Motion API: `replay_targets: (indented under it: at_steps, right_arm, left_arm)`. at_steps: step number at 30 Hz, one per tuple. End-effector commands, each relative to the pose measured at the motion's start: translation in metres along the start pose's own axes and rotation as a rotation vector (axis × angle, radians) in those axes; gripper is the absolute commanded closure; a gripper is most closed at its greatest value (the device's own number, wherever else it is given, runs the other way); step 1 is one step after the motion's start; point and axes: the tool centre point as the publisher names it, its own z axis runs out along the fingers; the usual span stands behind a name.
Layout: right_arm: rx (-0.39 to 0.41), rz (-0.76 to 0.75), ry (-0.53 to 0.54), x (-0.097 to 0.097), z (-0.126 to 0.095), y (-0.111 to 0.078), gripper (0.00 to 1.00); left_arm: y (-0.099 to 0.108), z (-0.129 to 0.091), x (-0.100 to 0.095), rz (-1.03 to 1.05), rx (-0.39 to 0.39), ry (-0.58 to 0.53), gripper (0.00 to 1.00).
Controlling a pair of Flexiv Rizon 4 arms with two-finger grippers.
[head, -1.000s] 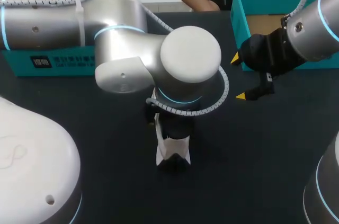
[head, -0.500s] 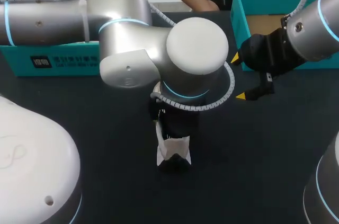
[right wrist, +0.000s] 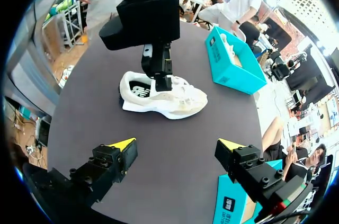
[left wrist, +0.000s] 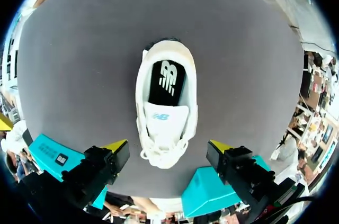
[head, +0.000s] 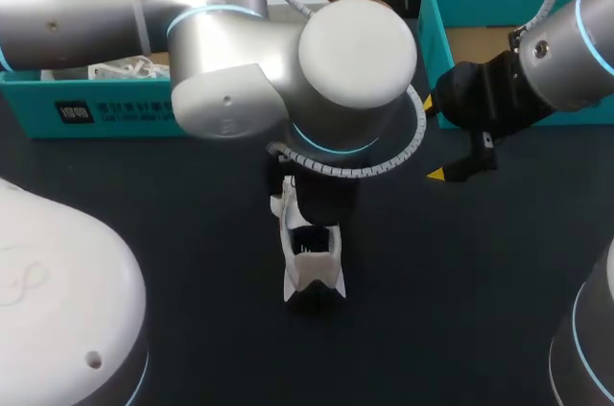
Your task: Take the shoe out of the shoebox, open the shoe tongue, remove and reinsert the insole, then place the shoe into the shoebox
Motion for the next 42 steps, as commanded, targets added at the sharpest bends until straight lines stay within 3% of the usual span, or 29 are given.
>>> replay_targets:
  at_steps: [1,3,4,7,17,32,42]
  right_arm:
    - [0.002,0.001,-0.002,0.001,0.001,0.000,0.00]
    - [0.002,0.001,-0.002,0.001,0.001,0.000,0.00]
    - [0.002,0.001,-0.002,0.001,0.001,0.000,0.00]
    - [0.002,0.001,-0.002,0.001,0.001,0.000,0.00]
    - [0.002,0.001,-0.002,0.001,0.001,0.000,0.00]
    - [0.002,0.001,-0.002,0.001,0.001,0.000,0.00]
    - [0.002,0.001,-0.002,0.001,0.001,0.000,0.00]
  left_arm:
    - [0.009,0.014,-0.001,-0.005,0.011,0.010,0.21]
    - [0.014,0.017,0.000,-0.014,0.016,0.004,0.82]
    - [0.015,0.017,0.000,-0.016,0.016,0.004,1.00]
    - [0.017,0.018,0.001,-0.021,0.014,-0.004,0.86]
    - [0.005,0.036,-0.006,-0.001,0.040,-0.011,0.90]
    - [-0.029,0.061,-0.011,0.012,0.107,0.018,0.86]
    - [-0.026,0.030,0.008,-0.140,0.148,0.024,0.79]
